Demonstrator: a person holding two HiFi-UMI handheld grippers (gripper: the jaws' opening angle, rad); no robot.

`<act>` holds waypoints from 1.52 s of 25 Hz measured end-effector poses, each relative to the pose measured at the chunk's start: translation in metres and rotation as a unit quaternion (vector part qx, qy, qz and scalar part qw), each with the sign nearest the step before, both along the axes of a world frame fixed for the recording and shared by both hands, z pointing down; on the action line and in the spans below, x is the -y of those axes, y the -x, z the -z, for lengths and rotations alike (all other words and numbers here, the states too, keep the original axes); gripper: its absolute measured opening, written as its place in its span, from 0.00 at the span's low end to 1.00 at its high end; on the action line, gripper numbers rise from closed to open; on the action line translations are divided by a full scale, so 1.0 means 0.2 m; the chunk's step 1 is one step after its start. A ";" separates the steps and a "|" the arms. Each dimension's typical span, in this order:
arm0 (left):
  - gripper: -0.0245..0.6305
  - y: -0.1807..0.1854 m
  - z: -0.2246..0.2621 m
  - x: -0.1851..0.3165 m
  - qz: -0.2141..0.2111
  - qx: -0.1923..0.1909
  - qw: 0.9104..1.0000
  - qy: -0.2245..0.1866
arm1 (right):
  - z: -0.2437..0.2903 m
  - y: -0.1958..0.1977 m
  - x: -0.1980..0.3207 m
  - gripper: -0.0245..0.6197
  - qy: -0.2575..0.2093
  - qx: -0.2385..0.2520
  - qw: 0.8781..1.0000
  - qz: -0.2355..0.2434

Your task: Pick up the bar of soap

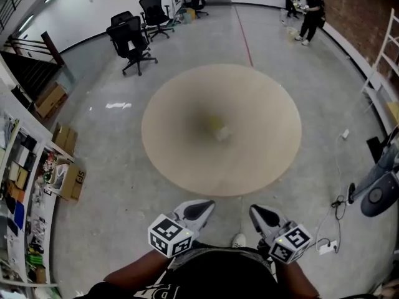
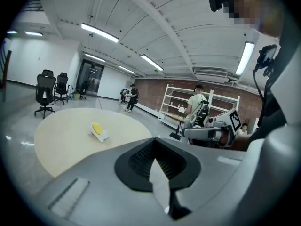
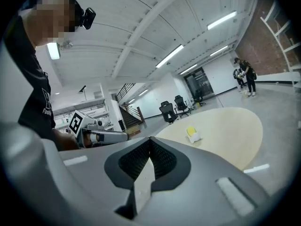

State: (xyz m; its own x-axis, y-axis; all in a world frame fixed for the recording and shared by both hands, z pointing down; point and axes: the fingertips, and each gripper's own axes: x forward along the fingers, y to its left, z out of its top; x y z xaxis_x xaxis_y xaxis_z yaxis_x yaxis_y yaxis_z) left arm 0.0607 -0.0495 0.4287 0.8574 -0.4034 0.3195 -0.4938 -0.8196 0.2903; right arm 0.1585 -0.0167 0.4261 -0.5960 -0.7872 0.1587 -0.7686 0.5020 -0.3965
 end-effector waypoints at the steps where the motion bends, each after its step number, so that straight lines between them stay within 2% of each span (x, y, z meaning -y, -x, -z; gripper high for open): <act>1: 0.05 -0.02 0.00 0.04 0.016 -0.001 1.000 -0.003 | -0.01 -0.03 0.05 0.05 -0.002 -0.005 1.000 0.012; 4: 0.05 -0.11 0.01 0.16 0.060 -0.004 0.998 -0.012 | -0.06 -0.16 0.18 0.05 0.006 -0.024 0.999 0.034; 7: 0.05 -0.12 -0.01 0.24 0.078 0.010 0.997 -0.007 | -0.12 -0.24 0.34 0.05 0.024 -0.046 0.998 0.037; 10: 0.05 -0.01 -0.09 0.35 0.094 0.036 0.995 0.003 | -0.14 -0.18 0.52 0.07 0.029 -0.065 0.997 0.042; 15: 0.05 0.14 -0.12 0.61 0.110 0.020 0.994 0.014 | -0.25 -0.05 0.86 0.11 0.049 -0.099 0.993 0.044; 19: 0.05 0.26 -0.16 0.84 0.110 0.013 0.994 0.016 | -0.40 0.04 1.15 0.15 0.071 -0.167 0.983 0.039; 24: 0.05 0.33 -0.25 1.02 0.085 0.026 0.996 0.022 | -0.55 0.08 1.55 0.25 0.086 -0.241 0.966 0.024; 30: 0.05 0.38 -0.35 1.15 0.087 0.036 0.994 0.047 | -0.73 0.11 1.98 0.36 0.121 -0.269 0.955 0.013; 34: 0.05 0.41 -0.36 1.27 0.108 0.032 0.992 0.057 | -0.88 0.09 2.22 0.39 0.154 -0.293 0.944 0.011; 38: 0.05 0.38 -0.38 1.32 0.112 0.038 0.991 0.063 | -1.02 0.05 2.37 0.42 0.181 -0.311 0.933 0.015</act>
